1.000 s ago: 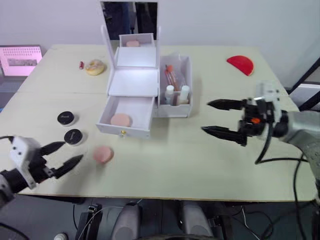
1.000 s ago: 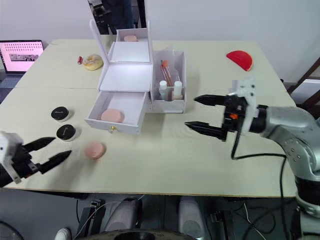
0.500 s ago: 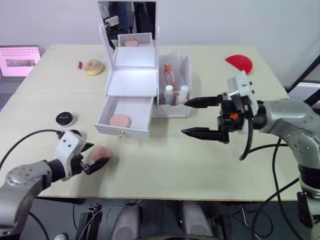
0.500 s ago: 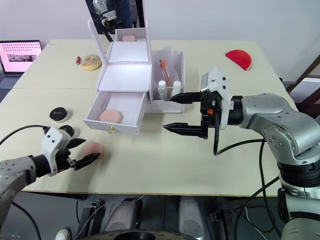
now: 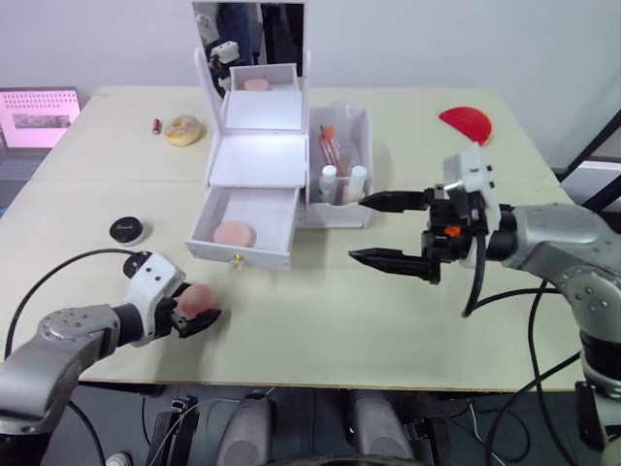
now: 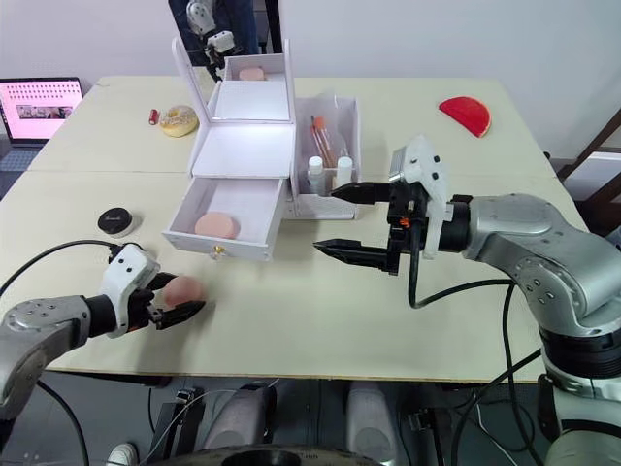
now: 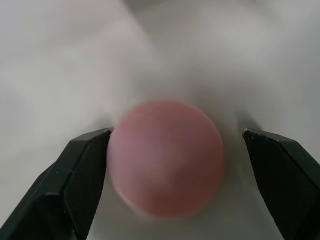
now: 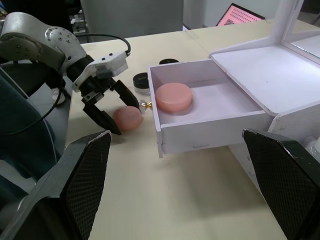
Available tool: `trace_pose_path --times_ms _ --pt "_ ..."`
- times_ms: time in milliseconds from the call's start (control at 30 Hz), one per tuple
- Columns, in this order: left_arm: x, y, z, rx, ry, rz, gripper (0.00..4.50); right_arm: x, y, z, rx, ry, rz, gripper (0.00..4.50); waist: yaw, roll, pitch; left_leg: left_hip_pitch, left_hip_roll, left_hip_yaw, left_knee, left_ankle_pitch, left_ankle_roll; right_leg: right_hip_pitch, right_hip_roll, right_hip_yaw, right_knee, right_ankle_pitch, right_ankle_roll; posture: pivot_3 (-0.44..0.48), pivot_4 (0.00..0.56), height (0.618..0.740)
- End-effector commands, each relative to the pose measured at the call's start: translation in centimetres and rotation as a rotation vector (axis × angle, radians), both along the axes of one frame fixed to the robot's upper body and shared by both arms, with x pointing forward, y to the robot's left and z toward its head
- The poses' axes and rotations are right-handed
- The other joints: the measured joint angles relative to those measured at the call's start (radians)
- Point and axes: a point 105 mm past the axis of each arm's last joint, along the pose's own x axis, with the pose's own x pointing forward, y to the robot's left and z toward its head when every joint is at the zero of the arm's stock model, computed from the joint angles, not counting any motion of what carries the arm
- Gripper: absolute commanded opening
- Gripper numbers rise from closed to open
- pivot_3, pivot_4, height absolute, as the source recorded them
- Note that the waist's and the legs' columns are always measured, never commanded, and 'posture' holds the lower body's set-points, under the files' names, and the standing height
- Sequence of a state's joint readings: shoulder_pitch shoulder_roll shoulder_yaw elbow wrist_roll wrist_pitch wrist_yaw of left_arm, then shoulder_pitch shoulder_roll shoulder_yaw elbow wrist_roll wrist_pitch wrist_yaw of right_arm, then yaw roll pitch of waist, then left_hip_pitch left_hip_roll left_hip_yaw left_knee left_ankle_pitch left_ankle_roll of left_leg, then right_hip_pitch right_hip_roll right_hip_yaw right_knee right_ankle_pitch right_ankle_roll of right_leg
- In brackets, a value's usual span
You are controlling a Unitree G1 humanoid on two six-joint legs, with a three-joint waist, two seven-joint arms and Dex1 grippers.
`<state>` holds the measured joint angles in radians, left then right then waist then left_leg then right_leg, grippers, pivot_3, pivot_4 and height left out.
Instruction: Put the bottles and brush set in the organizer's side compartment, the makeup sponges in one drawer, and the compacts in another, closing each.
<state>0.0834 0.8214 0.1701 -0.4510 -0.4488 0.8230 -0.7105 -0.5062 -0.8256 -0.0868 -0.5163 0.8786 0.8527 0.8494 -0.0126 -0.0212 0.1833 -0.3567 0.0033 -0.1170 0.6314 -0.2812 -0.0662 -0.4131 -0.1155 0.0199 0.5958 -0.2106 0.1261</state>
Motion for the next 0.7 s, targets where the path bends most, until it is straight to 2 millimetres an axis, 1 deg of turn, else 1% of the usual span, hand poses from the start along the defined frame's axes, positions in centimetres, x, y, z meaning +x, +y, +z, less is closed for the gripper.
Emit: trace_pose_path --times_ms 33,133,167,233,267,300,433,567,700 --pt "0.2 0.0 -0.2 0.011 -0.016 -0.001 4.39 -0.5 0.0 0.9 0.006 -0.044 0.005 4.50 -0.001 0.000 0.000 0.000 0.000 0.000 0.000 0.000 0.000 0.000 0.000 0.000 0.000 0.000 0.000 0.000 0.150 0.739" --pt "-0.1 -0.2 -0.5 0.012 -0.004 -0.014 4.39 -0.4 0.1 1.0 0.007 -0.048 0.004 4.50 -0.001 0.000 0.000 0.000 0.000 0.000 0.000 0.000 0.000 0.000 0.000 0.000 0.000 0.000 0.000 0.000 0.150 0.739" --pt "-0.1 -0.2 -0.6 0.013 -0.002 -0.014 4.16 -0.4 0.1 1.1 0.009 -0.050 0.004 4.50 0.000 0.000 0.000 0.000 0.000 0.000 0.000 0.000 0.000 0.000 0.000 0.000 0.000 0.000 0.000 0.000 0.150 0.739" --pt "-0.2 -0.1 -0.6 0.017 0.000 -0.012 3.51 -0.4 0.1 1.2 0.011 -0.054 0.004 4.50 -0.001 0.000 0.000 0.000 0.000 0.000 0.000 0.000 0.000 0.000 0.000 0.000 0.000 0.000 0.000 0.000 0.150 0.739" --pt "-0.3 0.0 -0.7 0.022 0.004 -0.013 3.04 -0.4 0.1 1.2 0.012 -0.056 0.005 4.50 -0.001 0.000 0.000 0.000 0.000 0.000 0.000 0.000 0.000 0.000 0.000 0.000 0.000 0.000 0.000 0.000 0.150 0.739" --pt "-0.4 0.1 -0.8 0.029 0.010 -0.016 2.66 -0.3 0.1 1.3 0.014 -0.057 0.006 4.50 -0.001 0.000 0.000 0.000 0.000 0.000 0.000 0.000 0.000 0.000 0.000 0.000 0.000 0.000 0.000 0.000 0.150 0.739" --pt "-0.4 0.4 -0.8 0.034 0.011 -0.012 2.67 -0.2 0.2 1.4 0.018 -0.061 0.010 4.50 -0.001 0.000 0.000 0.000 0.000 0.000 -0.001 0.000 0.000 0.000 0.000 0.000 0.000 0.000 0.000 0.000 0.150 0.739" --pt "-0.5 0.3 -0.4 0.029 0.003 -0.020 2.67 -0.1 0.2 1.4 0.019 -0.061 0.009 4.50 -0.002 0.000 0.000 0.000 0.000 0.000 -0.001 0.000 0.000 0.000 0.000 0.000 0.000 0.000 0.000 0.000 0.150 0.739" --pt "-0.6 0.8 1.6 0.006 -0.047 -0.021 2.67 -0.1 0.3 1.3 0.021 -0.059 0.011 4.50 -0.005 0.000 0.000 0.000 0.000 0.000 -0.001 0.000 0.000 0.000 0.000 0.000 0.000 0.000 0.000 0.000 0.150 0.739"
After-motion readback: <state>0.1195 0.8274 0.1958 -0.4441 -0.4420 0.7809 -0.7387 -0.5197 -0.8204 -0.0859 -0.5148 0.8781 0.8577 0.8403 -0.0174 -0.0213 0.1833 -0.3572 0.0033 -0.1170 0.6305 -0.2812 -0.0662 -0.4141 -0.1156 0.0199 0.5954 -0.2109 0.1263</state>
